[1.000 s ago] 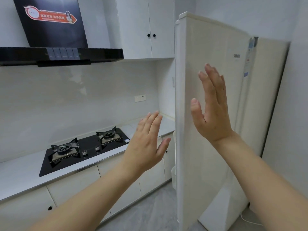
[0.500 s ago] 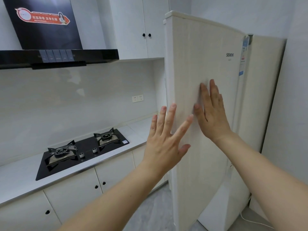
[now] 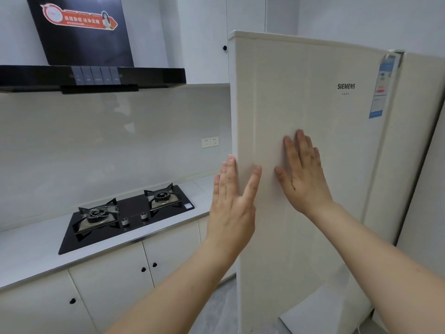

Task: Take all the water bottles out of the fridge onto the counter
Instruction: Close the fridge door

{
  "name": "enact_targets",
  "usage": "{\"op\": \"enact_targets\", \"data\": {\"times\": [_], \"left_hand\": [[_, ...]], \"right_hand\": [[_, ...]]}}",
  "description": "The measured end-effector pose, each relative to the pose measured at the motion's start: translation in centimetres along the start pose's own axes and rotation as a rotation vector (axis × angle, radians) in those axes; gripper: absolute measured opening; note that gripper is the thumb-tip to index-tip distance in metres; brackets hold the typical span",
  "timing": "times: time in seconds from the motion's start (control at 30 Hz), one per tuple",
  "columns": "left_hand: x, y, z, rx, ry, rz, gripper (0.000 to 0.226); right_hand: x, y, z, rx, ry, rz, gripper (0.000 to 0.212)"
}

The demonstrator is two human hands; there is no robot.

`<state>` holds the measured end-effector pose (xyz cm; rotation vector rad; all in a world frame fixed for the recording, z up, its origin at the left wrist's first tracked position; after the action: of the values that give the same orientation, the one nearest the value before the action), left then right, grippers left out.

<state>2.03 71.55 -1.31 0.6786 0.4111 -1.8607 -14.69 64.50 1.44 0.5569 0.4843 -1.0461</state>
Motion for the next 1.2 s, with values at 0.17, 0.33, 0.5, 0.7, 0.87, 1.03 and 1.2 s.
{"op": "enact_targets", "data": {"times": [0.17,0.33,0.5,0.7,0.87,1.03,1.2], "left_hand": [[1.9,1.3,1.6,-0.092,0.028,-0.069,0.098],[3.6,3.0,3.5,-0.172,0.016,-0.141,0.094],[6.0,5.1,5.4,-0.245,-0.018,-0.163,0.086],[8.6,7.3,8.1,-0.375,-0.03,-0.224,0.088],[11.1,9.7,9.9,-0.399,-0.042,-0.225,0.091],[13.5,11.7,11.9,-0.41,-0.034,-0.276,0.089],[16.1,13.9,14.0,-0.405,-0.051,-0.265,0.09]], "right_hand": [[2.4,0.3,2.1,-0.039,-0.003,-0.106,0.071],[4.4,-0.5,4.2,-0.061,-0.002,-0.191,0.075],[6.2,-1.5,6.4,-0.146,-0.012,-0.284,0.081],[8.1,-3.5,8.9,-0.162,-0.055,-0.399,0.084],[10.2,-4.1,10.9,-0.129,-0.03,-0.504,0.089],[11.9,-5.3,12.6,-0.089,-0.025,-0.53,0.092],[13.9,-7.0,14.1,-0.111,-0.102,-0.609,0.092]]}}
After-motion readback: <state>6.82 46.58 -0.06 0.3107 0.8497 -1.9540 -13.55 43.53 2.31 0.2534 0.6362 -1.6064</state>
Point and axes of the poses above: each hand's wrist, its own z-axis towards the middle knuckle, its own x-axis out of the palm, y = z × x, the point moved 5 cm from there along z, towards the middle knuckle, and after that the axes turned 4 degrees about x, right-handed, at the moved point
